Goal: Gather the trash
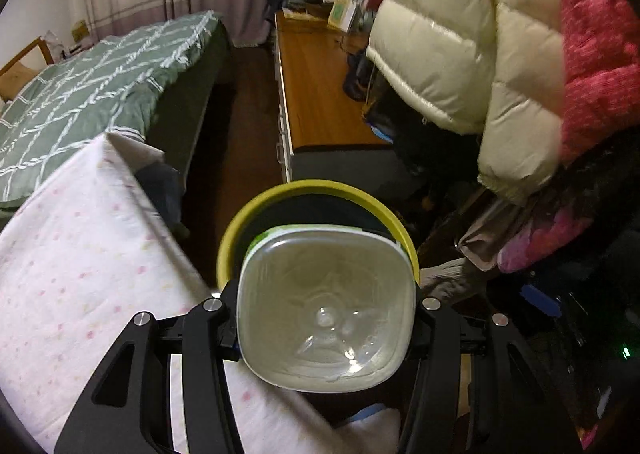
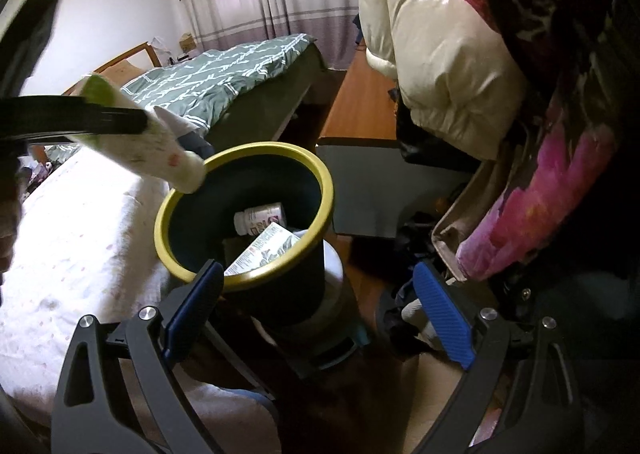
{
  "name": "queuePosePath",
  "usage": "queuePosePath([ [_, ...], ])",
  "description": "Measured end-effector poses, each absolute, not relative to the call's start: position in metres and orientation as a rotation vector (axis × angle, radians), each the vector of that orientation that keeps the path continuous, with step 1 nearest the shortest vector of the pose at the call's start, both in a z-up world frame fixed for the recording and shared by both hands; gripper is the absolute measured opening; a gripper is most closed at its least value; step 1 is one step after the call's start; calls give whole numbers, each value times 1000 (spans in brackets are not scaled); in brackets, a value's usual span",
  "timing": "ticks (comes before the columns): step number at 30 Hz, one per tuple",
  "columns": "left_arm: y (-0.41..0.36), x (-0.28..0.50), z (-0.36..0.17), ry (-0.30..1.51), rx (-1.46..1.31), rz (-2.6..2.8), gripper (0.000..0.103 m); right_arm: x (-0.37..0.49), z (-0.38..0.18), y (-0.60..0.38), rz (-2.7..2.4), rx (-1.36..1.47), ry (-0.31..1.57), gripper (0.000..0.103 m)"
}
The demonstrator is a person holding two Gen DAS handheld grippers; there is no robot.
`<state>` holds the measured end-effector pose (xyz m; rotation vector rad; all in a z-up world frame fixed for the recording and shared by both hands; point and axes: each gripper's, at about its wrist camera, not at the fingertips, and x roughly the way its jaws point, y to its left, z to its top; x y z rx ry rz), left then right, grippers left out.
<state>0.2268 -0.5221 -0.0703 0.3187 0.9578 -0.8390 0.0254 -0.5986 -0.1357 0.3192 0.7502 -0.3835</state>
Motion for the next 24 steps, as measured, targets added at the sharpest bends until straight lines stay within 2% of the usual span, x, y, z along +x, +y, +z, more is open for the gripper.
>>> queuePosePath([
  [2, -534, 235, -82, 971, 322, -822, 56, 28, -137, -599, -383, 322, 752, 91],
  [4, -540, 242, -88, 970, 312, -799, 81, 30, -138, -600, -379, 324, 750, 91],
  [5, -541, 246, -90, 960, 313, -778, 84, 31, -137, -598, -378, 325, 749, 91],
  [9, -519, 249, -82, 951, 266, -763, 85, 32, -134, -590, -352, 326, 738, 91],
  [12, -471, 239, -59, 871, 210, -754, 95, 34, -131, -578, -314, 332, 725, 91],
  [14, -434, 225, -43, 790, 189, -741, 98, 36, -127, -566, -283, 329, 714, 91],
  [19, -319, 179, -9, 572, 140, -597, 98, 39, -107, -529, -218, 293, 671, 91],
  [24, -218, 145, 4, 502, 76, -457, 98, 40, -87, -487, -168, 239, 627, 91],
])
